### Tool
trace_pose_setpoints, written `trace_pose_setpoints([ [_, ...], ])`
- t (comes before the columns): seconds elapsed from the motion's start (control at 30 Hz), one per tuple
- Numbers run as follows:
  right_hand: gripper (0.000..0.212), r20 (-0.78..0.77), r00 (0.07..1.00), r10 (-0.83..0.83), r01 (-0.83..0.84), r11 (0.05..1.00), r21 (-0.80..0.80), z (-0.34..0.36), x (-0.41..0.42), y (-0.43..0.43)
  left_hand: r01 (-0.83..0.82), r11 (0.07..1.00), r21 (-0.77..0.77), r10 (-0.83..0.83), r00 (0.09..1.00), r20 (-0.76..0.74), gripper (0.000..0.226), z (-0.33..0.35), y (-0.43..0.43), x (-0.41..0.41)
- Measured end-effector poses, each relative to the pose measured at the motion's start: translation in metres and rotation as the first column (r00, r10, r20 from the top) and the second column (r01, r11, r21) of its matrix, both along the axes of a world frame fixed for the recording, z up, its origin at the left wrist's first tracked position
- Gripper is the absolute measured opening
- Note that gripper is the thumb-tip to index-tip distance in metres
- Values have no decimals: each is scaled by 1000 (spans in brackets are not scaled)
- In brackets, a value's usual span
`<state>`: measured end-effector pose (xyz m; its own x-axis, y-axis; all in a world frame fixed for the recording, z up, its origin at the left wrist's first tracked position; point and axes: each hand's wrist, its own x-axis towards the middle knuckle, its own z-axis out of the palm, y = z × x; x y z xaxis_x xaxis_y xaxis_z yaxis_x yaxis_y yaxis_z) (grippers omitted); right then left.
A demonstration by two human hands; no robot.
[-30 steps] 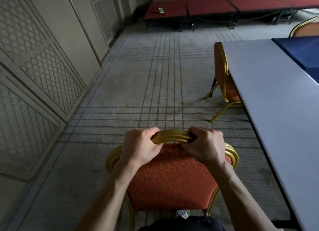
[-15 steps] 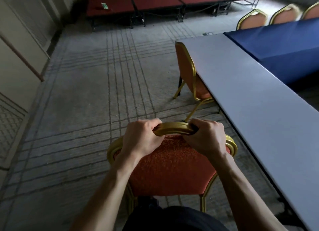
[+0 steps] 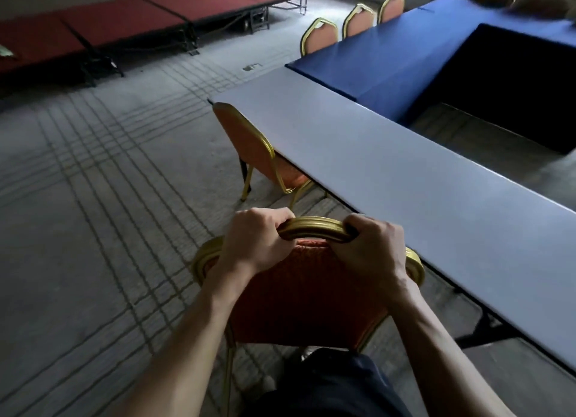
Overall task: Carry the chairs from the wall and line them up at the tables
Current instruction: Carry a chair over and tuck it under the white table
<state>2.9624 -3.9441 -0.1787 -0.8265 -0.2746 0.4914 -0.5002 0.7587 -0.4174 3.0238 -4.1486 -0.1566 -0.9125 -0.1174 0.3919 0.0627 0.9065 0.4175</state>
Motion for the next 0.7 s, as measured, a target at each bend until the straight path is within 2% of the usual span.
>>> trace_pose_setpoints([
  [0.27, 26, 86, 983, -162, 161, 987, 12, -16, -89, -8, 166, 986, 23, -168, 983, 69, 4, -9, -17, -120],
  [0.4, 31, 85, 978, -191, 189, 981, 35, -25, -127, -4, 233, 970, 65, -240, 964, 118, 5, -15, -16, -170],
  [0.7, 26, 94, 944, -318, 316, 948, 36, -34, -190, 0, 353, 931, 93, -363, 921, 142, 15, -27, -11, -263],
])
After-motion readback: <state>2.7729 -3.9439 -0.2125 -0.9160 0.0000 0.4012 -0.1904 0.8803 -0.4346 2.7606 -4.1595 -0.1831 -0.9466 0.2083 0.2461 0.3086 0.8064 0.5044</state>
